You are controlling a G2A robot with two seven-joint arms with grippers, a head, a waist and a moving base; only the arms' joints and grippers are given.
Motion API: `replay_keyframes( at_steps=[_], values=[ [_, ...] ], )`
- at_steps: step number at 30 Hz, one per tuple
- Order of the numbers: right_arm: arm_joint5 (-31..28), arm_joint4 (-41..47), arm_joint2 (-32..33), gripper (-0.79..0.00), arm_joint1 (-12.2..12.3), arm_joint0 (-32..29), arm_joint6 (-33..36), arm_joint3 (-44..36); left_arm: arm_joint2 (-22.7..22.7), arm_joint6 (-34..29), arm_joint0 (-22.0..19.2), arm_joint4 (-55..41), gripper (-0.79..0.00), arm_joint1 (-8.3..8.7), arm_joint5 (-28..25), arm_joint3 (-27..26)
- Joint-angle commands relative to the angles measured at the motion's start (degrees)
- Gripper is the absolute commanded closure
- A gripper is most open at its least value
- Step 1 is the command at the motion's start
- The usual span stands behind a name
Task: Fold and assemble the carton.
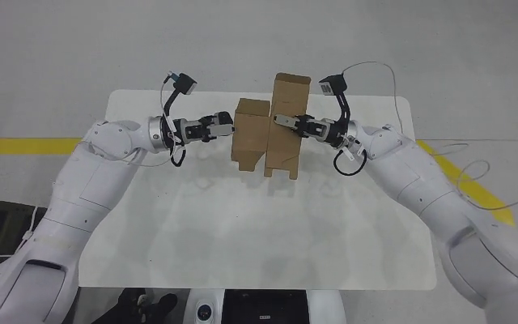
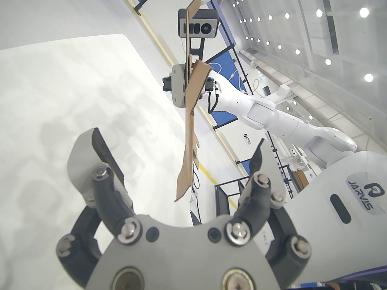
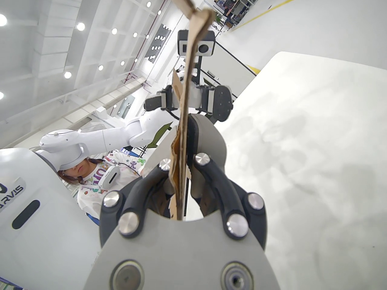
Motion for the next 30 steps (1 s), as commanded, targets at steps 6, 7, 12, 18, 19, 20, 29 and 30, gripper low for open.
replay_keyframes(
  at_steps=[6, 7, 12, 18, 19, 20, 29, 30],
  values=[
    [-0.12, -1.18, 1.56, 0.000, -0.52, -0.63, -0.12, -0.37, 0.25, 1.94, 2.46, 0.18, -0.785, -0.34, 3.17, -2.19],
    [-0.12, -1.34, 1.74, 0.000, -0.59, -0.71, -0.12, -0.44, 0.34, 2.12, 2.63, 0.42, -0.785, -0.42, 3.28, -2.38],
    [-0.12, -2.15, 2.76, 0.000, -0.83, -1.03, -0.12, -0.24, 0.50, 3.10, 3.45, 1.46, -0.705, -0.74, 3.69, -3.47],
    [-0.07, -2.72, 3.76, 0.000, -1.03, -1.59, -0.07, 0.04, 0.18, 3.31, 4.21, 1.47, 0.000, -0.98, 5.16, -4.33],
    [-0.07, -2.79, 3.87, 0.000, -1.05, -1.64, -0.07, 0.08, 0.15, 3.26, 4.29, 1.45, 0.000, -1.00, 5.36, -4.38],
    [-0.07, -2.90, 4.02, 0.000, -1.08, -1.73, -0.07, 0.12, 0.09, 3.23, 4.41, 1.26, 0.000, -1.05, 5.69, -4.44],
    [0.49, -3.63, 5.25, 0.000, -1.28, -2.44, 0.49, 0.13, -0.47, 1.63, 4.87, 0.86, 0.000, -1.38, 6.95, -4.45],
    [0.54, -3.69, 5.38, 0.000, -1.31, -2.49, 0.54, 0.12, -0.55, 1.45, 4.90, 0.79, 0.000, -1.41, 7.03, -4.38]
  ],
)
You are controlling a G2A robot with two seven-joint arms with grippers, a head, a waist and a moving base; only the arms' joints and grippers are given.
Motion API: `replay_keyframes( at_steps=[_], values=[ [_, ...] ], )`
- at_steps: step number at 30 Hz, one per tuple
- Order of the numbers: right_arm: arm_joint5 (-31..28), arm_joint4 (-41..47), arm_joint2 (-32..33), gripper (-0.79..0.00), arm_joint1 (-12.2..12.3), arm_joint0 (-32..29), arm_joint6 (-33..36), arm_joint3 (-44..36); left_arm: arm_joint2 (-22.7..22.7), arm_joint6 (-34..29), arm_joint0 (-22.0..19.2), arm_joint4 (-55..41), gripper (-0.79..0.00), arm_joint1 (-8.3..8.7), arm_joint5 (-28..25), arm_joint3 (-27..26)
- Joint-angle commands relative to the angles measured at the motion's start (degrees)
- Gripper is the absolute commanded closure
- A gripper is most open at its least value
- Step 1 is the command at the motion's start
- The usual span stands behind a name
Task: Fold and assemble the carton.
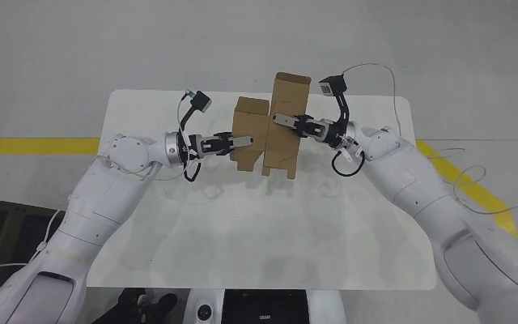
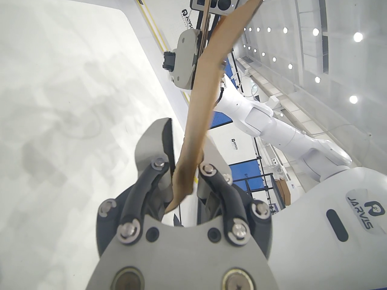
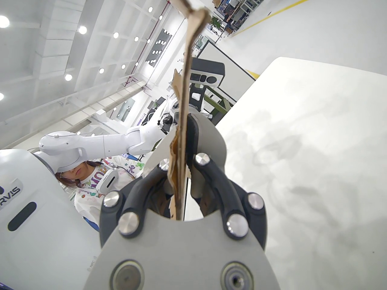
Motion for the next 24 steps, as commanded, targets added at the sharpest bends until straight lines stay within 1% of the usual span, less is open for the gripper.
replay_keyframes(
  at_steps=[1, 2, 3, 4, 5, 9, 12, 14, 15, 17, 20, 24],
  values=[
    [0.13, -0.14, 0.24, 0.000, -0.07, -0.10, 0.13, -0.07, -0.15, -0.43, 0.09, -0.24, 0.000, -0.07, 0.20, 0.15],
    [0.18, -0.21, 0.36, 0.000, -0.10, -0.15, 0.18, -0.08, -0.24, -0.65, 0.13, -0.42, 0.000, -0.10, 0.32, 0.20],
    [0.20, -0.23, 0.48, -0.203, -0.14, -0.19, 0.19, -0.15, -0.31, -0.90, 0.19, -0.69, 0.000, -0.14, 0.49, 0.25],
    [0.26, -0.30, 0.57, -0.646, -0.18, -0.24, 0.25, -0.23, -0.40, -1.19, 0.22, -1.00, 0.000, -0.17, 0.77, 0.37],
    [0.34, -0.37, 0.66, -0.785, -0.20, -0.26, 0.34, -0.33, -0.52, -1.48, 0.21, -1.26, 0.000, -0.19, 1.06, 0.46],
    [0.70, -1.62, 1.09, -0.785, 0.10, -0.22, 0.70, -0.43, -1.11, -2.91, -0.64, -0.28, 0.000, -0.11, 4.51, 1.46],
    [0.87, -3.56, 1.51, -0.785, 0.85, -0.13, 0.87, -0.11, -1.65, -5.60, -1.95, 0.41, 0.000, 0.04, 7.14, 2.54],
    [1.59, -5.33, 1.82, -0.785, 1.83, -0.04, 1.59, -0.05, -2.15, -9.15, -3.38, 1.22, 0.000, 0.26, 8.96, 3.78],
    [1.87, -5.80, 1.92, -0.785, 2.16, -0.02, 1.87, -0.09, -2.34, -9.97, -3.75, 1.49, 0.000, 0.33, 9.07, 4.10],
    [2.91, -6.70, 2.31, -0.785, 3.39, -0.17, 2.91, -0.69, -2.76, -13.53, -4.65, 1.99, 0.000, 0.55, 9.31, 5.00],
    [5.68, -6.45, 2.70, -0.785, 5.11, -0.57, 5.69, -2.17, -3.08, -18.52, -5.32, 2.64, 0.000, 0.87, 8.91, 5.44],
    [8.77, -4.76, 3.40, -0.785, 7.20, -1.67, 8.78, -4.75, -3.34, -23.54, -5.08, 2.55, 0.000, 1.24, 8.12, 5.10]
  ],
)
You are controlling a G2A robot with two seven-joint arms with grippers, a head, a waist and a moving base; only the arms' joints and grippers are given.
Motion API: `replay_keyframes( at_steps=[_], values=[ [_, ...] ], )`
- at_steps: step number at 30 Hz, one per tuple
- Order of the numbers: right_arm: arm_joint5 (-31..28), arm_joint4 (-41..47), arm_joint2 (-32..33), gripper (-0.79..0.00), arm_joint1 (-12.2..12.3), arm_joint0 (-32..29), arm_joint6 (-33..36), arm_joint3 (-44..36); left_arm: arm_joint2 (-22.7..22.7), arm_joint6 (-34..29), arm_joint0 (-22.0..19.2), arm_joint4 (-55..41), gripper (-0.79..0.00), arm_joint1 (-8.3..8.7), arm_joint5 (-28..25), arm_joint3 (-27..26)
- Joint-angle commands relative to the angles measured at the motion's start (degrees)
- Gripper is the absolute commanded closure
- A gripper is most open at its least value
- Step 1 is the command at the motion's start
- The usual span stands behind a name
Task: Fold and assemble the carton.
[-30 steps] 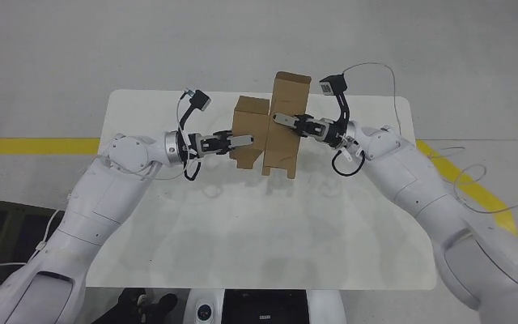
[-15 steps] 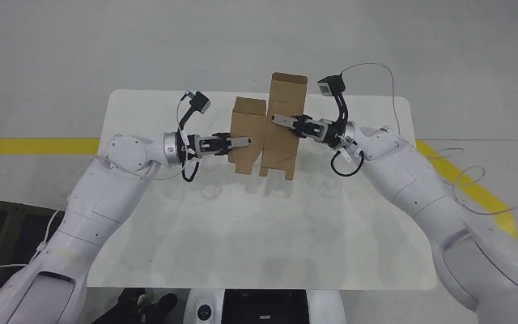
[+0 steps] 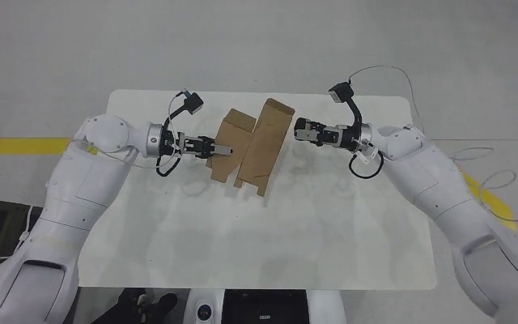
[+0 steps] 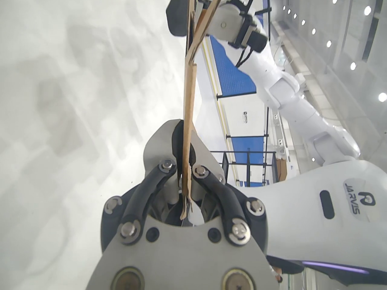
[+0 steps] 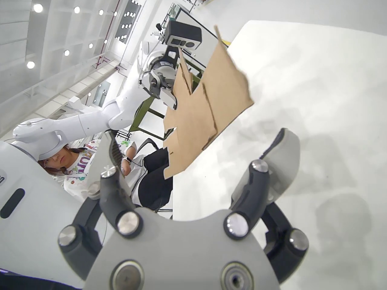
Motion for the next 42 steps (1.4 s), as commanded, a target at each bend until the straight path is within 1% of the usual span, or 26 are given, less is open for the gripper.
replay_keyframes(
  at_steps=[1, 7, 11, 12, 14, 15, 18, 20, 21, 26, 29, 33, 37, 40, 42],
  values=[
    [1.83, 1.38, 0.45, -0.785, 1.20, -0.83, 1.83, -1.38, -0.07, -2.83, 0.38, -0.42, 0.000, 0.19, -0.12, -0.52],
    [5.66, 4.28, 1.60, -0.785, 3.80, -3.29, 5.66, -4.85, -0.36, -5.58, 2.09, -1.46, 0.000, 0.57, 0.01, -2.60],
    [7.16, 5.85, 1.76, -0.785, 4.64, -4.45, 7.17, -8.27, -0.53, -6.62, 3.11, -2.18, 0.000, 0.79, 0.84, -4.37],
    [7.59, 6.14, 1.72, -0.763, 4.78, -4.62, 7.60, -8.95, -0.58, -6.84, 3.37, -2.41, 0.000, 0.85, 1.06, -4.83],
    [8.35, 6.50, 1.52, -0.631, 4.93, -4.80, 8.36, -10.07, -0.72, -7.38, 3.81, -3.11, 0.000, 0.93, 1.62, -5.54],
    [8.69, 6.84, 1.40, -0.606, 4.95, -4.87, 8.71, -10.49, -0.78, -7.56, 3.97, -3.36, 0.000, 0.97, 1.91, -5.89],
    [9.99, 7.22, 0.86, -0.579, 4.90, -4.75, 10.01, -11.48, -0.86, -8.03, 4.42, -3.94, 0.000, 1.06, 2.77, -6.83],
    [10.66, 7.16, 0.51, -0.508, 4.81, -4.52, 10.68, -11.95, -0.90, -8.35, 4.55, -4.19, 0.000, 1.10, 3.16, -7.16],
    [10.93, 7.17, 0.33, -0.489, 4.75, -4.43, 10.95, -12.22, -0.90, -8.50, 4.57, -4.24, 0.000, 1.12, 3.38, -7.32],
    [11.98, 7.22, -0.52, -0.468, 4.45, -4.06, 12.00, -12.92, -0.77, -9.02, 4.58, -4.58, 0.000, 1.13, 4.19, -7.69],
    [12.00, 7.31, -0.82, -0.391, 4.30, -3.99, 12.03, -12.77, -0.68, -9.24, 4.52, -4.81, 0.000, 1.12, 4.62, -7.68],
    [12.57, 7.66, -1.39, -0.363, 4.11, -4.05, 12.60, -13.11, -0.56, -9.38, 4.42, -4.43, 0.000, 1.13, 4.60, -7.64],
    [12.70, 7.71, -1.45, -0.308, 4.10, -4.05, 12.73, -13.14, -0.56, -9.37, 4.43, -4.41, 0.000, 1.13, 4.59, -7.64],
    [12.70, 7.71, -1.45, -0.262, 4.10, -4.05, 12.73, -13.14, -0.56, -9.37, 4.43, -4.41, 0.000, 1.13, 4.59, -7.64],
    [12.70, 7.71, -1.45, -0.175, 4.10, -4.05, 12.73, -13.14, -0.56, -9.37, 4.43, -4.41, 0.000, 1.13, 4.59, -7.64]
  ],
)
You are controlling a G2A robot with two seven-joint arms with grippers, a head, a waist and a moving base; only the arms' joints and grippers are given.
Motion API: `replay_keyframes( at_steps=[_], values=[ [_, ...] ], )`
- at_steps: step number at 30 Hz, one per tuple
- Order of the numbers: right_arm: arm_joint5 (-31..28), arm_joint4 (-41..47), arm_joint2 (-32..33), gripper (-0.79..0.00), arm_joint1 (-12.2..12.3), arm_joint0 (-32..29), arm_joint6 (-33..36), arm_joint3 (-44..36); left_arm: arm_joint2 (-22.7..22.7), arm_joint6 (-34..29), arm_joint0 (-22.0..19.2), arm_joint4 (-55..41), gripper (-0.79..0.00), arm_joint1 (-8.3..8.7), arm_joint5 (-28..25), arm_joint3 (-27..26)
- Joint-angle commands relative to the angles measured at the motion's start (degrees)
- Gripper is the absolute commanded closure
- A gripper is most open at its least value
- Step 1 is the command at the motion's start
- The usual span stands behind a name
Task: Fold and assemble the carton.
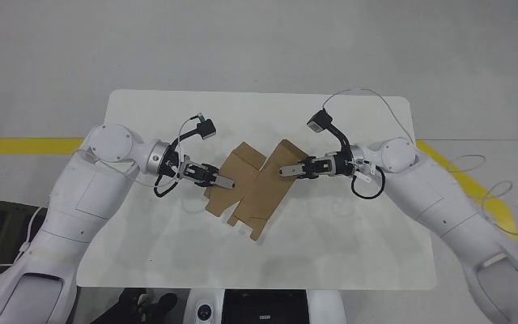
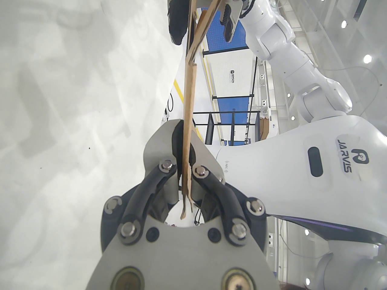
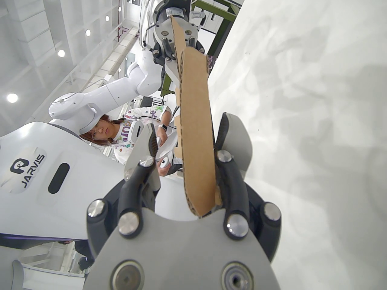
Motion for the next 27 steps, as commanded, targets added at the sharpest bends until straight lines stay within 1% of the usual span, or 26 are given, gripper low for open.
replay_keyframes(
  at_steps=[1, 2, 3, 4, 11, 12, 13, 14, 27],
  values=[
    [-0.02, -0.01, 0.02, -0.148, 0.00, 0.00, -0.02, 0.01, 0.00, 0.00, 0.00, -0.02, 0.000, 0.00, 0.01, 0.00],
    [-0.02, -0.01, 0.02, -0.102, 0.00, 0.00, -0.02, 0.01, 0.00, 0.00, 0.00, -0.02, 0.000, 0.00, 0.01, 0.00],
    [-0.02, -0.01, 0.02, -0.012, 0.00, 0.00, -0.02, 0.01, 0.00, 0.00, 0.00, -0.02, 0.000, 0.00, 0.01, 0.00],
    [-0.02, -0.01, 0.02, 0.000, 0.00, 0.00, -0.02, 0.01, 0.00, 0.00, 0.00, -0.02, 0.000, 0.00, 0.01, 0.00],
    [-0.02, -0.01, 0.02, 0.000, 0.00, 0.00, -0.02, 0.01, 0.00, 0.00, 0.00, -0.02, 0.000, 0.00, 0.01, 0.00],
    [-0.02, -0.01, 0.02, -0.191, 0.00, 0.00, -0.02, 0.01, 0.00, 0.00, 0.00, -0.02, 0.000, 0.00, 0.01, 0.00],
    [-0.02, -0.01, 0.02, -0.760, 0.00, 0.00, -0.02, 0.01, 0.00, 0.00, 0.00, -0.02, 0.000, 0.00, 0.01, 0.00],
    [-0.02, -0.01, 0.02, -0.785, 0.00, 0.00, -0.02, 0.01, -0.12, 0.03, 0.12, -0.12, 0.000, 0.04, 0.14, 0.33],
    [0.09, -0.11, 0.07, -0.785, 0.00, -0.15, -0.42, -0.10, -1.98, -0.03, 0.58, -2.12, 0.000, 0.49, 1.21, 0.65]
  ],
)
